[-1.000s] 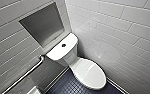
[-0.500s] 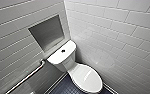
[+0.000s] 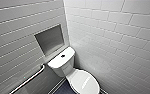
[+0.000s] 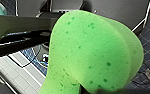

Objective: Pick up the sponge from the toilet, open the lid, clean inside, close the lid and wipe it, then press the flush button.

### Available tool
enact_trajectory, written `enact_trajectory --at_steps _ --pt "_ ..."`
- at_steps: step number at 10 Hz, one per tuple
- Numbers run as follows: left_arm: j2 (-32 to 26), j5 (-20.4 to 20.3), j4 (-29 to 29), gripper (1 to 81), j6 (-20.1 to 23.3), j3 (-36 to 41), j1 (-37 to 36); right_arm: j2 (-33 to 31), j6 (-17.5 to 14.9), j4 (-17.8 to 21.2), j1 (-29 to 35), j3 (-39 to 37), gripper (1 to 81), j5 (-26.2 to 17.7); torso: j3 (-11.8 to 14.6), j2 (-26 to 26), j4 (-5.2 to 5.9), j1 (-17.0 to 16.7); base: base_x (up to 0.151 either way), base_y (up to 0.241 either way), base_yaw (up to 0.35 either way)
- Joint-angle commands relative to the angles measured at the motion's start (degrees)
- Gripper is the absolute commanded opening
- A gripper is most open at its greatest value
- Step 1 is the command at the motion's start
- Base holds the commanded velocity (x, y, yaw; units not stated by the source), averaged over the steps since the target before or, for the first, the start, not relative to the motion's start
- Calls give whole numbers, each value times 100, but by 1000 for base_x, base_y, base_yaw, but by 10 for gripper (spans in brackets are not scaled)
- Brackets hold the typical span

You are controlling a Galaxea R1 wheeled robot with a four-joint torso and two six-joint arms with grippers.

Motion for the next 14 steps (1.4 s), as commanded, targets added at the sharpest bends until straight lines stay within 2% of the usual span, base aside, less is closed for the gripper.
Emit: enact_trajectory --at_steps 1,2,3,4,6,7,8,9,10,11,12,13,14 --pt "-35 332 -23 811 -2 5 -272 -20 -8 78 -1 108 10 -441 555 556 -181 -254 0 0 0" --pt "-18 332 -31 811 -2 -4 -273 -20 -17 78 -1 108 10 -441 748 576 -234 -254 0 0 0" --pt "-9 332 -23 811 -2 -4 -272 -20 -8 78 8 108 10 -441 928 308 -286 -155 0 0 0" --pt "-9 323 -23 811 -2 -21 -272 -11 -8 78 17 108 10 -450 571 343 -144 -171 0 0 0" --pt "9 323 -31 811 -2 -83 -264 -2 -8 104 -1 81 10 -441 690 402 -166 -212 0 0 0" --pt "26 323 -40 811 -2 -127 -255 -2 -8 104 -10 90 10 -450 695 409 379 -217 0 0 0" --pt "35 323 -40 811 -2 -136 -255 7 -8 95 -10 73 10 -441 686 411 403 -217 0 0 0" --pt "44 314 -40 811 -2 -144 -246 15 -8 95 -1 73 10 -450 684 411 508 -217 0 0 0" --pt "52 323 -31 811 -2 -144 -246 7 -8 113 8 64 10 -450 684 413 127 -217 0 0 0" --pt "62 314 -31 811 -2 -144 -246 7 -8 113 -1 64 10 -450 684 413 331 -217 0 0 0" --pt "70 323 -31 811 -2 -144 -246 15 -8 113 -10 55 10 -441 882 413 442 -217 0 0 0" --pt "79 314 -31 811 -2 -153 -246 15 1 113 -10 55 10 -441 1262 415 492 -217 0 0 0" --pt "88 323 -31 811 -2 -162 -246 15 1 104 -10 55 10 -441 1318 415 505 -217 0 0 0"
